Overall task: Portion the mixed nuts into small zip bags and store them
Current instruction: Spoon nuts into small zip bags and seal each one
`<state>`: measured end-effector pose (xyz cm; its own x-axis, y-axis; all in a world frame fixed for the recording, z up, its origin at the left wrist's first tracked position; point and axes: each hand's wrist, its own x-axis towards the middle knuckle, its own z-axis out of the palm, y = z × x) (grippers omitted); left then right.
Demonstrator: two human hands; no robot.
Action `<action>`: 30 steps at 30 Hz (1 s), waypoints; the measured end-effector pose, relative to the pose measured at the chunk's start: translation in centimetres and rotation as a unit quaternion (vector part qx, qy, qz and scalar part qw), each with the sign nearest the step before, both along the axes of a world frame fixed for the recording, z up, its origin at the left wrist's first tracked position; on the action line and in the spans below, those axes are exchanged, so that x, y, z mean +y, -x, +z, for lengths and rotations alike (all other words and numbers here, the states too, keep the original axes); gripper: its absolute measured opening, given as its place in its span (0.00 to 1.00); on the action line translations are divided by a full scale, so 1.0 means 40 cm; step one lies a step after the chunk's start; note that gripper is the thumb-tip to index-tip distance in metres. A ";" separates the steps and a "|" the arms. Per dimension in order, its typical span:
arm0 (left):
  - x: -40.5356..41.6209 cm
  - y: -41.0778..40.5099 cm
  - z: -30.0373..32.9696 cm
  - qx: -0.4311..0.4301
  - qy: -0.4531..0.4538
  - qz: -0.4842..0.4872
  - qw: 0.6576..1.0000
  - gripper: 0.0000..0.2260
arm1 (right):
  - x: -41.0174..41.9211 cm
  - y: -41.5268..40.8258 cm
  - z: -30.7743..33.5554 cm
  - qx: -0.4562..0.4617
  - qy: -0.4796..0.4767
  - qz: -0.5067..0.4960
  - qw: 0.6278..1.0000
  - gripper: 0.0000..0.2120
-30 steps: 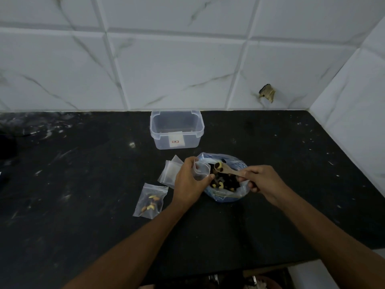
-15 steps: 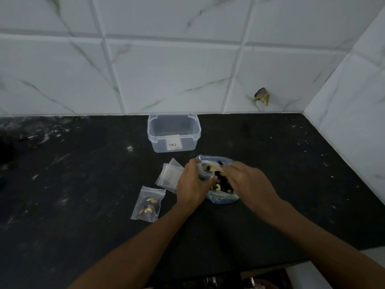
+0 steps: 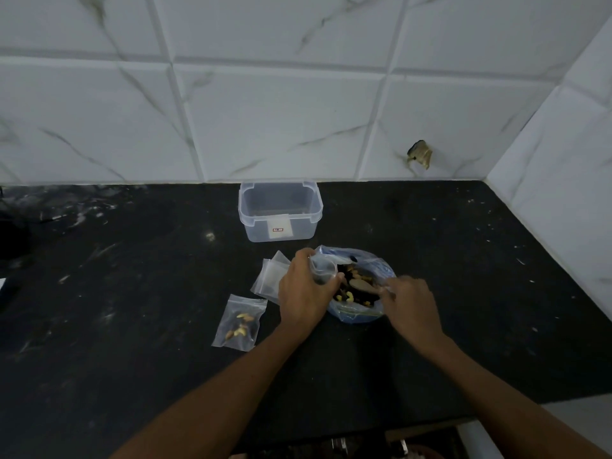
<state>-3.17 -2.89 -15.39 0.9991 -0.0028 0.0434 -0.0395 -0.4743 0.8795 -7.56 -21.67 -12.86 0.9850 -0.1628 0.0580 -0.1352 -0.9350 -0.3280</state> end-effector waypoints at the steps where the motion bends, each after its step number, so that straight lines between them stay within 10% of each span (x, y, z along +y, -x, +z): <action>1: -0.001 0.001 0.003 -0.005 -0.004 -0.004 1.000 0.25 | 0.016 -0.008 0.003 -0.021 0.001 0.013 1.000 0.07; 5: -0.008 0.008 0.006 -0.042 -0.008 -0.009 0.999 0.24 | 0.133 -0.050 0.085 0.063 -0.264 0.075 0.960 0.12; 14: 0.048 0.015 0.024 0.016 0.033 -0.067 0.997 0.30 | 0.167 -0.101 0.070 0.028 -0.248 0.060 0.966 0.05; 19: 0.109 0.013 0.030 0.037 0.158 -0.103 0.981 0.06 | 0.150 -0.109 0.084 0.045 -0.228 0.126 0.964 0.06; 30: 0.125 -0.018 0.053 0.072 0.207 -0.075 0.973 0.06 | 0.163 -0.105 0.078 0.019 -0.239 0.146 0.960 0.04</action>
